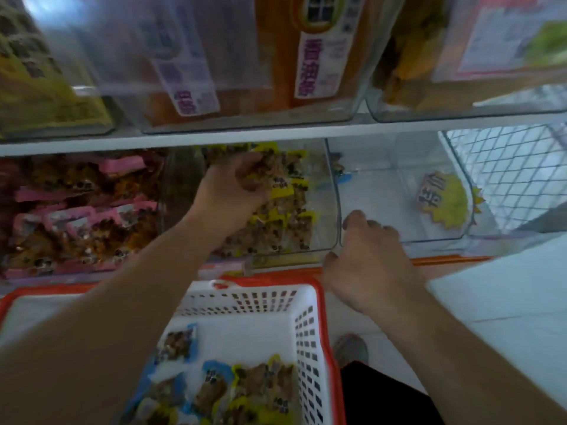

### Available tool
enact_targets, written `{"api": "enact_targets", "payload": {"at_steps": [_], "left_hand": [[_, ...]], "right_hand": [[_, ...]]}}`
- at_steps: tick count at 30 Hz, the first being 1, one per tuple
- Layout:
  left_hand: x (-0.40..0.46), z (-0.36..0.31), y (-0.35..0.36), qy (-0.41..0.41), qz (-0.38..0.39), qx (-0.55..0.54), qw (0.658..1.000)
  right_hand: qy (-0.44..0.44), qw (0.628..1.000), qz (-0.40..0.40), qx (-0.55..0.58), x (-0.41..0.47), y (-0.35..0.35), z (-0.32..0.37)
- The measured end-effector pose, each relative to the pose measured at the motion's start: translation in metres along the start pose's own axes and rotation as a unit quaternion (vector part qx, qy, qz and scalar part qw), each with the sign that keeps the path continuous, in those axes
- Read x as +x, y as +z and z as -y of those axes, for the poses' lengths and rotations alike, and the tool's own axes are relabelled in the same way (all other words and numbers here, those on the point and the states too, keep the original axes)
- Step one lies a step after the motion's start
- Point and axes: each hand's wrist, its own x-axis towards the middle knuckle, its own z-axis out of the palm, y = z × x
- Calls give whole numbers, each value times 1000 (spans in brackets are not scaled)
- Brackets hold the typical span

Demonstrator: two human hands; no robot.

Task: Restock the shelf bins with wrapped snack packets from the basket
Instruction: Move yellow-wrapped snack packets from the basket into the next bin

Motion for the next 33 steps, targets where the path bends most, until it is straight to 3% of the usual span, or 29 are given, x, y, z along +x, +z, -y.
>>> {"api": "enact_targets", "payload": {"at_steps": [7,9,12,16,19,27,33], "left_hand": [[100,-4,44,-16,17,241,970],[113,-3,55,15,36,281,959],[117,3,64,111,57,368,921],[113,1,71,117,20,469,875],[113,3,76,98,11,473,876],[104,0,72,35,76,423,902],[67,-1,42,58,85,338,935]], "right_hand": [[-16,999,33,-11,5,-5,3],[-12,999,35,3,9,-7,2],[-13,999,28,13,11,-6,0],[-25,999,8,20,11,1,-3],[-28,999,-5,27,11,5,-3],[-22,999,-3,23,12,5,-1],[-18,999,23,25,12,-2,-2]]}}
